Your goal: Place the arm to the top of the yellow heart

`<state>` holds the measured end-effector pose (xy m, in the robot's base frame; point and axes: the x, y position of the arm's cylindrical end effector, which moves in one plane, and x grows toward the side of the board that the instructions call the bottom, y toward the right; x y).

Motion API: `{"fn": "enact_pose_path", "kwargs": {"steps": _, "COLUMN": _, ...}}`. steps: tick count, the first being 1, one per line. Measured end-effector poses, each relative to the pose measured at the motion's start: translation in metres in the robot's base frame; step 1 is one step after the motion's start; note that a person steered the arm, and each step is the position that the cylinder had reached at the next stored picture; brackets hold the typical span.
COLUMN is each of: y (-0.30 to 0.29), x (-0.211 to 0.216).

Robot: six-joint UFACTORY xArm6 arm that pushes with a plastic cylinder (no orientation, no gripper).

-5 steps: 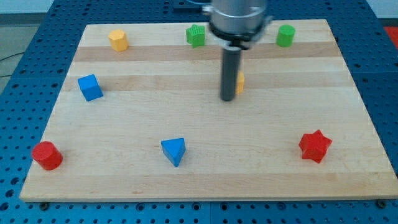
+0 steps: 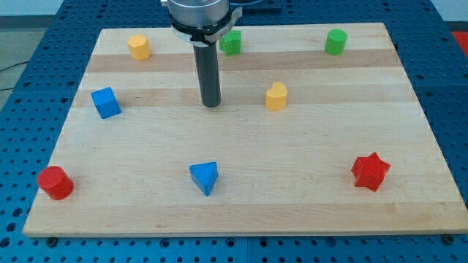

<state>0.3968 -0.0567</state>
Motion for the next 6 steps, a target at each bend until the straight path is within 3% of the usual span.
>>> {"fn": "enact_pose_path", "kwargs": {"steps": 3, "y": 0.001, "x": -0.006}}
{"fn": "enact_pose_path", "kwargs": {"steps": 5, "y": 0.042, "x": -0.017}}
{"fn": "enact_pose_path", "kwargs": {"steps": 6, "y": 0.052, "x": -0.057}}
